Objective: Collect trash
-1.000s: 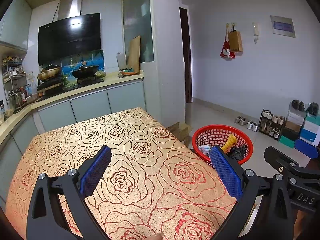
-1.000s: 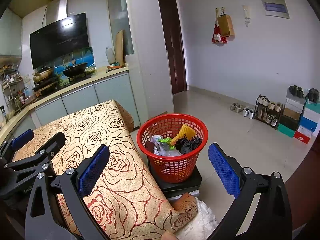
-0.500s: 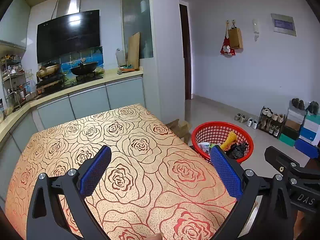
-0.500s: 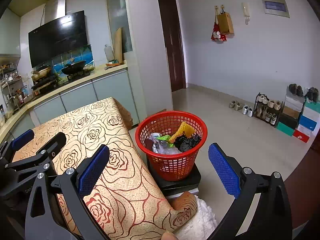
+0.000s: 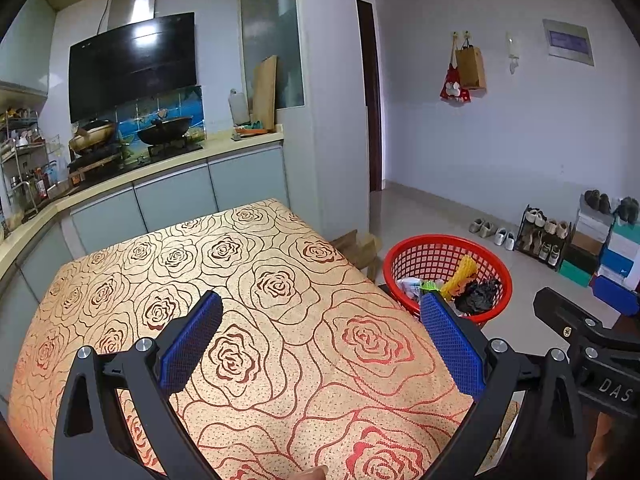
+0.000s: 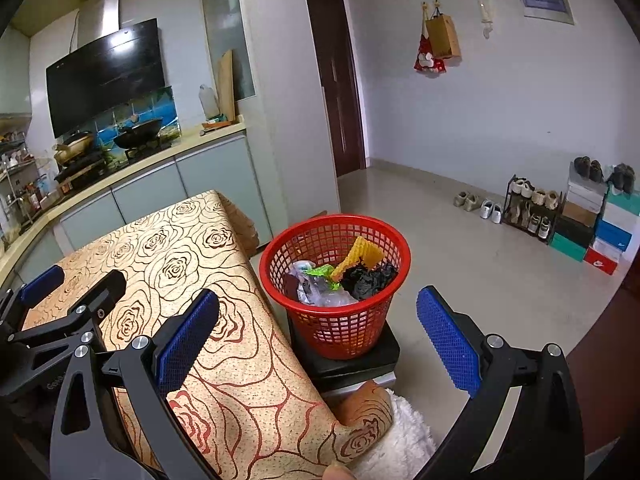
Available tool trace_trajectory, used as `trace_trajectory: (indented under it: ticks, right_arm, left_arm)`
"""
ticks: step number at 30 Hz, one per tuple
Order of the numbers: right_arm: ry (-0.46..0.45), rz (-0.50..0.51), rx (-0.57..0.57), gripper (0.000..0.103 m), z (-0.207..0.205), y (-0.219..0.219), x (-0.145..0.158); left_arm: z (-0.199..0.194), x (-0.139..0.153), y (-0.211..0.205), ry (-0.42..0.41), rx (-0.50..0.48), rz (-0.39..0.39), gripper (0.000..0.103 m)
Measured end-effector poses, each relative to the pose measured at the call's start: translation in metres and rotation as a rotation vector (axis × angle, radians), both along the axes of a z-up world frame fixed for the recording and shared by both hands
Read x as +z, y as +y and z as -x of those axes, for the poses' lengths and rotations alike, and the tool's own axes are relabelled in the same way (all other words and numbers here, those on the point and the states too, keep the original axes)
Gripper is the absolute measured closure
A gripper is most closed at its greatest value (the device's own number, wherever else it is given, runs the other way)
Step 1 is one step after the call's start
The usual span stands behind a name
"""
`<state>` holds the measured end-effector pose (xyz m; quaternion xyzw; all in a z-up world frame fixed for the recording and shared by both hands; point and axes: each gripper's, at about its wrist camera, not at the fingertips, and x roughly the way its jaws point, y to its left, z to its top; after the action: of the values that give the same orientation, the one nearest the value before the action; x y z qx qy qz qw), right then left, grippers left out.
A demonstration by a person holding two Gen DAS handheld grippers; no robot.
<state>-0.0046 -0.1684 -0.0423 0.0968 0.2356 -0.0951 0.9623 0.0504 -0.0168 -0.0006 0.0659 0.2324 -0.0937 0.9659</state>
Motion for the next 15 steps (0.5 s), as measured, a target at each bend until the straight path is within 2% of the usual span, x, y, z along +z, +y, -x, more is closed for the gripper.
trace_trajectory:
  ticks: [15]
  right_arm:
    - [0.001,-0.008,-0.02,0.007,-0.0008,-0.0083,-0.0006]
  left_arm:
    - [-0.004,-0.0021,-0.0092,0.005,-0.003,-0.014,0.007]
